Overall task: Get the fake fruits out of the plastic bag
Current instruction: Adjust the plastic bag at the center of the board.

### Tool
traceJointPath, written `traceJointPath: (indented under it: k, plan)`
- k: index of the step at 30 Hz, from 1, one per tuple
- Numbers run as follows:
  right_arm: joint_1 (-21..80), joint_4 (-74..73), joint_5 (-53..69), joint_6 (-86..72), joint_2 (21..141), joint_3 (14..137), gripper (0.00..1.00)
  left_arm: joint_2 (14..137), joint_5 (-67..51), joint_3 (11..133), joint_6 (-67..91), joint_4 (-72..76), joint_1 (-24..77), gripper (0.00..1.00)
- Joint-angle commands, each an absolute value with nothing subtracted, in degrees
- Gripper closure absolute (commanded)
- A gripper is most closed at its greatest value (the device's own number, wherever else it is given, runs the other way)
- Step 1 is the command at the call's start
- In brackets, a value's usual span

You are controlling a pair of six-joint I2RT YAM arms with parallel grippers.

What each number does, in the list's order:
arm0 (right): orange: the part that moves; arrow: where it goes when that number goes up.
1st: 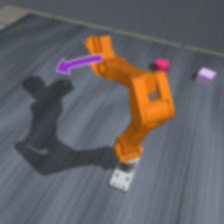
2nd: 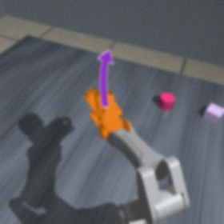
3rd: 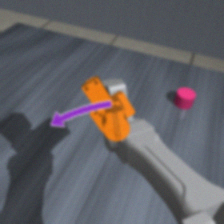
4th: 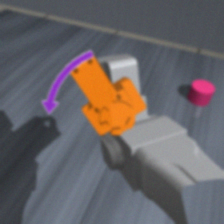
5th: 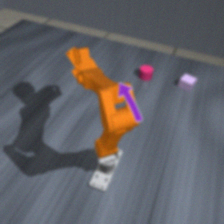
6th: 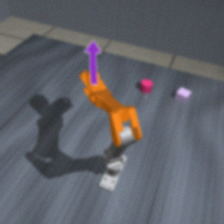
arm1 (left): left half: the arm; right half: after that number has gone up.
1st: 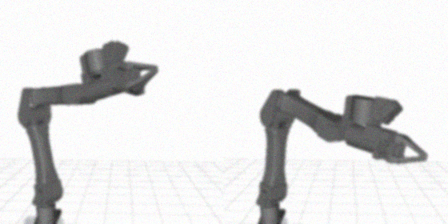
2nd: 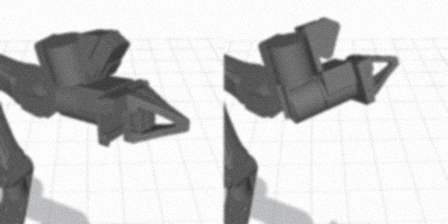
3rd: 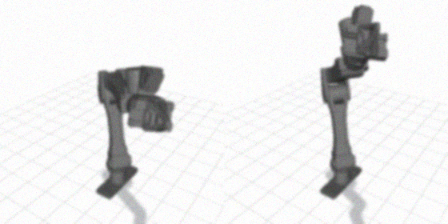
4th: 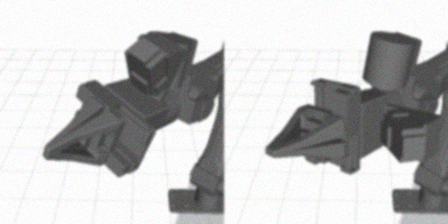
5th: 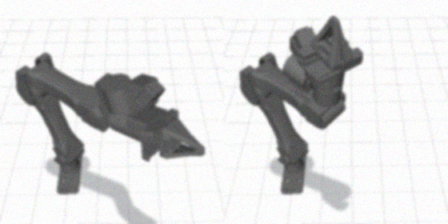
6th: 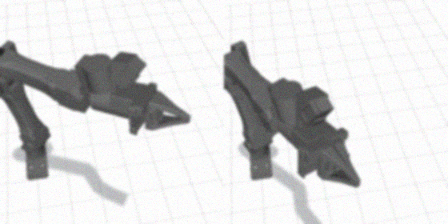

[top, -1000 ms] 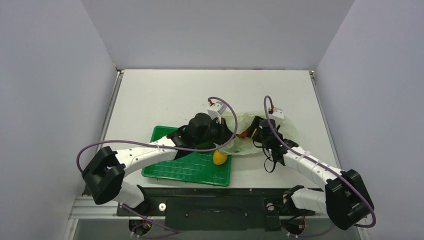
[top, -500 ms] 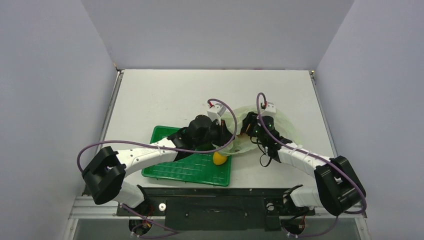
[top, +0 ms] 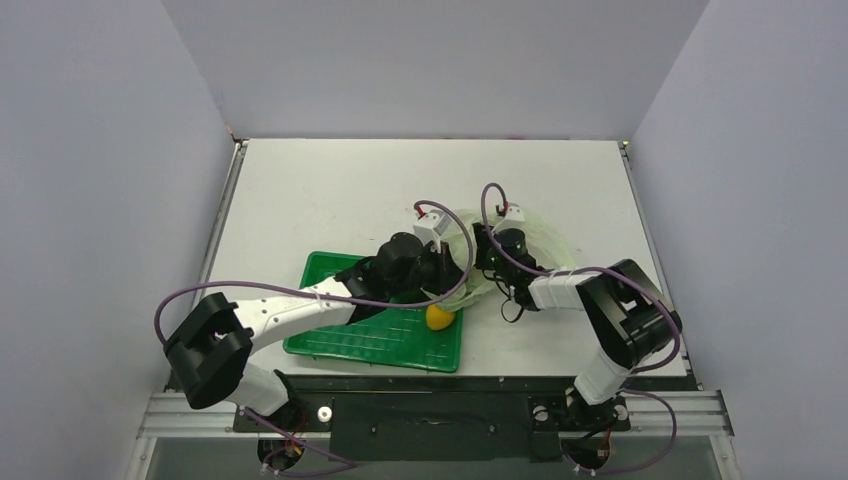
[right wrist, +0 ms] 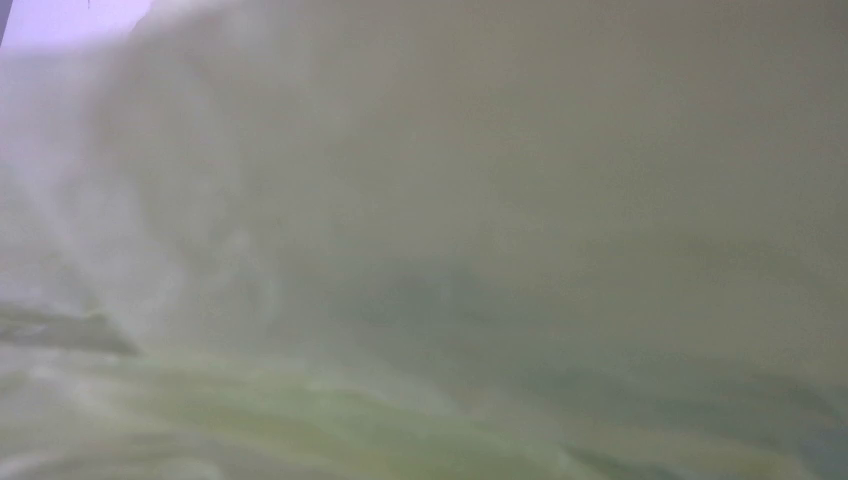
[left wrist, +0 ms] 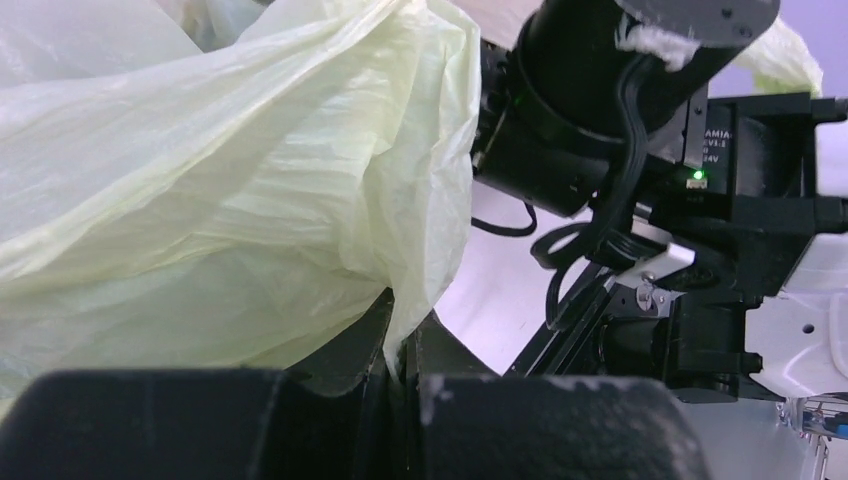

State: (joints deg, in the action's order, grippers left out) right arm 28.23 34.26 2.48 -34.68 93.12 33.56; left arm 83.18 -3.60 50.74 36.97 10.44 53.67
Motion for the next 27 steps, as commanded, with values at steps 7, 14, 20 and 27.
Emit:
traceJointPath:
  k: [7, 14, 20, 27]
  plan:
    - [27.64, 24.59, -19.12, -38.42, 86.33, 37.02, 0.27, 83.90, -6.97, 53.49, 36.52, 11.26, 54.05, 1.00]
    - [24.36, -2.72, -36.13, -51.38, 69.03, 35.11, 0.23, 81.82, -10.37, 59.65, 35.43, 6.31, 56.69, 1.00]
    - [25.12, -17.58, -36.38, -52.26, 48.12, 30.03, 0.24, 72.48, -8.65, 54.21, 39.22, 7.83, 58.15, 1.00]
    - [29.08, -14.45, -9.58, -42.82, 29.53, 24.08, 0.34, 69.10, -7.58, 48.81, 41.85, 8.74, 61.51, 1.00]
